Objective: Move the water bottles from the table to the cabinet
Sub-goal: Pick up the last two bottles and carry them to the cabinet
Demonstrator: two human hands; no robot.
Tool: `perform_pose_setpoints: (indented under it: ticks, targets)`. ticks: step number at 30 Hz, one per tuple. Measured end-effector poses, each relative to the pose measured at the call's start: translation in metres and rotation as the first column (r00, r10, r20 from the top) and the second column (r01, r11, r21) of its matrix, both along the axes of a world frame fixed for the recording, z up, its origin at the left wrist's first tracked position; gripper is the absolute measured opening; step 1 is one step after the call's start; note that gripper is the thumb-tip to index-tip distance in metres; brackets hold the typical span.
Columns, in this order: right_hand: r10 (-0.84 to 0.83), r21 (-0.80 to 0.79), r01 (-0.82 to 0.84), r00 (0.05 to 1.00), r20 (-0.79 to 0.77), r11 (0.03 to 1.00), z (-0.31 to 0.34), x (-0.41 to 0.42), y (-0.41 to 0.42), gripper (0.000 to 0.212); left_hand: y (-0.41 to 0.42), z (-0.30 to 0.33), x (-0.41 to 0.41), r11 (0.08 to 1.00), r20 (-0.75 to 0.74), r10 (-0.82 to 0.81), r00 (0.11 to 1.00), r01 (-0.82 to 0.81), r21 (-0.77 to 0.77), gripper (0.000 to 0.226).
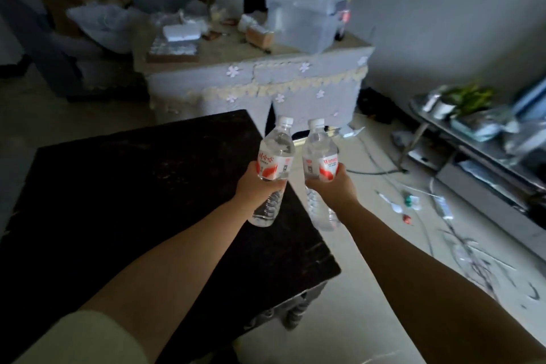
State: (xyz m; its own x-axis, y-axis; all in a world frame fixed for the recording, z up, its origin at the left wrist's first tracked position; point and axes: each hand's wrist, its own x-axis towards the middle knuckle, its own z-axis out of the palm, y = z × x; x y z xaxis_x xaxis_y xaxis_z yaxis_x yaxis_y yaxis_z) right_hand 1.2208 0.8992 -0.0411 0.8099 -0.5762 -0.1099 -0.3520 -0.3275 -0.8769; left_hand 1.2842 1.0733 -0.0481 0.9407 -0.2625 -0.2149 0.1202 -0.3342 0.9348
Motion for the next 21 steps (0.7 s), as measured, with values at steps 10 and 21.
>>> perform_pose_setpoints:
  ticks: [10, 21]
  targets:
    - [-0.371, 0.073, 0.368, 0.928, 0.042, 0.927, 0.023, -0.083, -0.072, 0.052, -0.116, 0.024, -0.003, 0.925, 0.043, -0.380, 0.924, 0.379, 0.029, 0.073]
    - [-0.783, 0.064, 0.781, 0.620, 0.037, 0.621, 0.023, -0.243, -0.116, 0.055, -0.249, 0.034, -0.117, 0.582, 0.083, -0.813, 0.576, 0.810, 0.079, 0.061]
